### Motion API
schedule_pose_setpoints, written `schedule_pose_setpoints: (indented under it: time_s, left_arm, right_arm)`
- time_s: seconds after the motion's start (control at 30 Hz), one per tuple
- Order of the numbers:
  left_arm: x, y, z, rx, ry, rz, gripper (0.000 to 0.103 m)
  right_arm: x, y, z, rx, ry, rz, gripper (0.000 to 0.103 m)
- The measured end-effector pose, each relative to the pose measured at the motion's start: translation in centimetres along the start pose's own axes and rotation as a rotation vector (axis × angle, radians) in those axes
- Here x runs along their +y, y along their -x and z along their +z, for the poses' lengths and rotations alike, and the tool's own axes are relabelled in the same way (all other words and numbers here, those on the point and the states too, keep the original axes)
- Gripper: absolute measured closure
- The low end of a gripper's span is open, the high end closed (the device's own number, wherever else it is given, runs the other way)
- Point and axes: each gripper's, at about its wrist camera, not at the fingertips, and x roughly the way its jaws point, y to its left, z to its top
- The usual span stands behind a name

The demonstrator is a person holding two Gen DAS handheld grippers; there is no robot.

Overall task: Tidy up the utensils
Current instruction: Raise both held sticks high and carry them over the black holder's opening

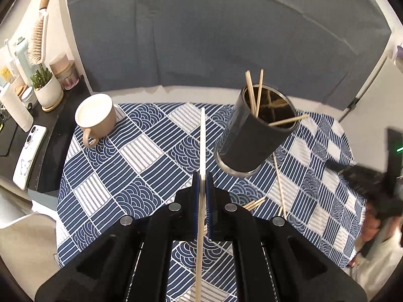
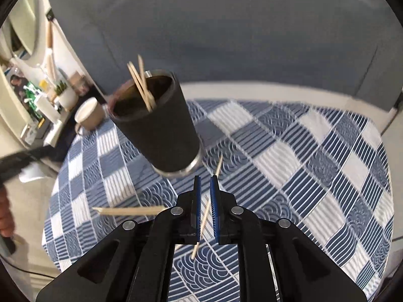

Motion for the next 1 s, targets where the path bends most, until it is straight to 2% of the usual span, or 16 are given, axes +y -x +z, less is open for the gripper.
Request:
schedule_pose_setpoints:
  time_s: [0.1, 0.2, 0.4, 0.6, 0.67, 0.7, 0.73, 0.77, 1.0]
  left_arm:
    - [0.2, 1.3, 0.0, -0.029, 0.014, 0.003, 0.098]
    - [0.7, 2.5, -0.2, -0.046, 0.033, -0.001, 0.098]
    - [2.3, 4.4, -1.3, -0.065, 0.088, 0.016, 0.098]
    - [3.9, 4.9, -2.6, -0.059, 0.125, 0.04, 0.098]
    - [4.4, 4.8, -2.9, -0.053, 0.137, 0.036, 0.098]
    - [4.5, 4.7, -3.1, -0.049, 0.142, 0.034, 0.098]
    - [4.6, 4.6, -3.2, -0.045, 0.143, 0.035, 0.098]
    - [4.7, 4.4, -3.3, -0.041, 0.144, 0.034, 0.098]
    - [3.8, 3.5, -2.6, -0.024, 0.111, 0.039, 0.098]
  right_arm:
    - [-0.6, -2.3, -0.7, 0.058, -0.019, 0.007, 0.083]
    - [-1.2, -5.0, -1.2, 0.135, -0.048, 0.027, 0.082]
    - [-1.7, -9.0, -1.5, 0.225, -0.094, 0.028, 0.082]
    - [-1.5, -12.1, -1.4, 0.301, -0.12, 0.0, 0.082]
    - [-1.3, -13.1, -1.7, 0.338, -0.128, -0.042, 0.086]
    - [-1.1, -13.1, -1.6, 0.33, -0.12, -0.056, 0.088]
    - [-1.0, -13.1, -1.7, 0.327, -0.113, -0.068, 0.095]
    - [-0.9, -13.1, -1.7, 0.323, -0.109, -0.083, 0.098]
    - [-2.7, -12.1, -1.9, 0.308, -0.174, -0.068, 0.099]
